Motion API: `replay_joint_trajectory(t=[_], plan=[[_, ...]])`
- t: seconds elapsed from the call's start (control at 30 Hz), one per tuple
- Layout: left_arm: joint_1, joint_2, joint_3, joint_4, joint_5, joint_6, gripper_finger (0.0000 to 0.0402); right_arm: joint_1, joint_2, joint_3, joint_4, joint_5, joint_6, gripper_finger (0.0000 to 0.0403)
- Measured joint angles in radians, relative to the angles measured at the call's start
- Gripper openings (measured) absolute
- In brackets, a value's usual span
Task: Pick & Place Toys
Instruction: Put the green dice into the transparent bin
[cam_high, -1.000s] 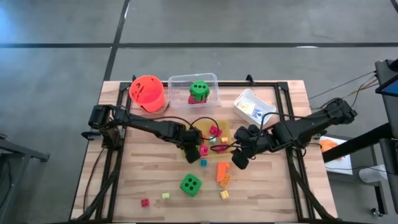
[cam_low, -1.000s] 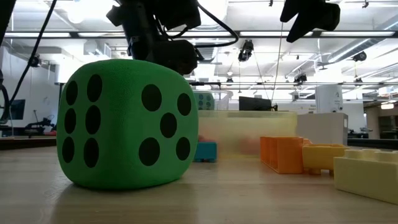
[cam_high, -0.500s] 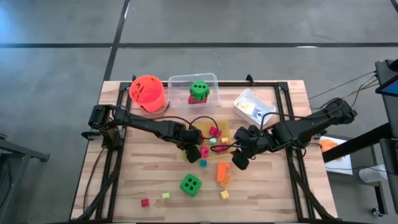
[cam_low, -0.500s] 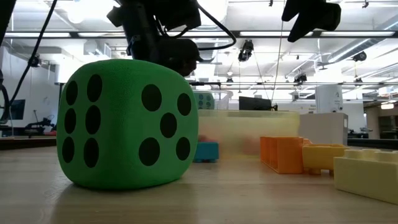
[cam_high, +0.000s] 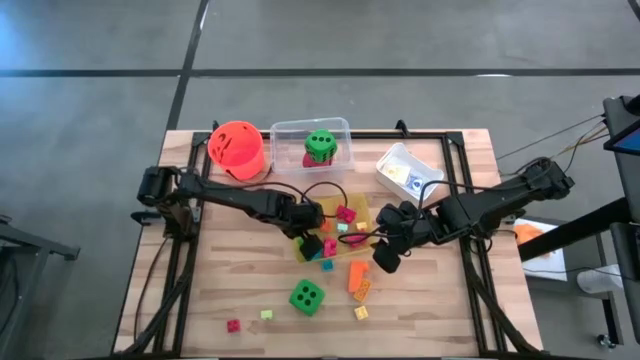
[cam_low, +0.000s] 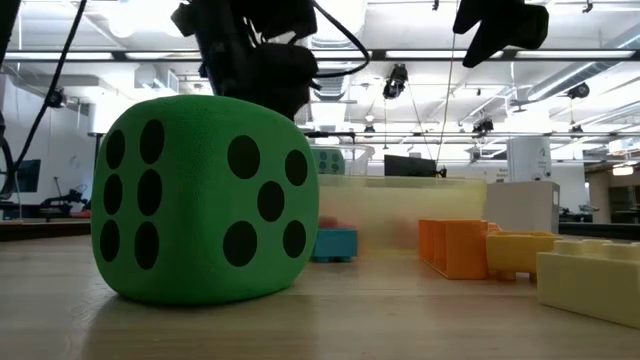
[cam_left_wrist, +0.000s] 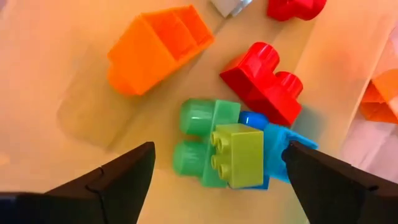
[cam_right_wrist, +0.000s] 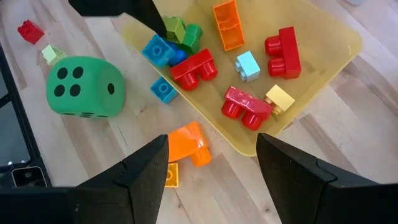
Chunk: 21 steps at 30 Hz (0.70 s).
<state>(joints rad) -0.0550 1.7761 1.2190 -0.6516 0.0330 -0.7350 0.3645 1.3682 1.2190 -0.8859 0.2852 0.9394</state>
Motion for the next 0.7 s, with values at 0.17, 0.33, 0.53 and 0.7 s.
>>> replay_joint_trajectory(t=[0.17,0.33,0.53,0.7], plan=[[0.007,-0.056,0.000,-0.055,-0.002,-0.050,0.0352,0.000,0.000,0.000,0.002,-0.006,0.003,0.0239],[0.009,-0.108,0.000,-0.102,-0.022,-0.095,0.0352,0.000,0.001,0.000,0.006,-0.009,0.005,0.0239],[-0.026,-0.166,0.000,-0.190,-0.041,-0.194,0.0352,0.007,0.001,0.000,0.015,-0.008,0.057,0.0239],[-0.140,-0.216,0.000,-0.201,-0.086,-0.295,0.0352,0.042,0.012,0.000,0.136,-0.006,0.029,0.0239]])
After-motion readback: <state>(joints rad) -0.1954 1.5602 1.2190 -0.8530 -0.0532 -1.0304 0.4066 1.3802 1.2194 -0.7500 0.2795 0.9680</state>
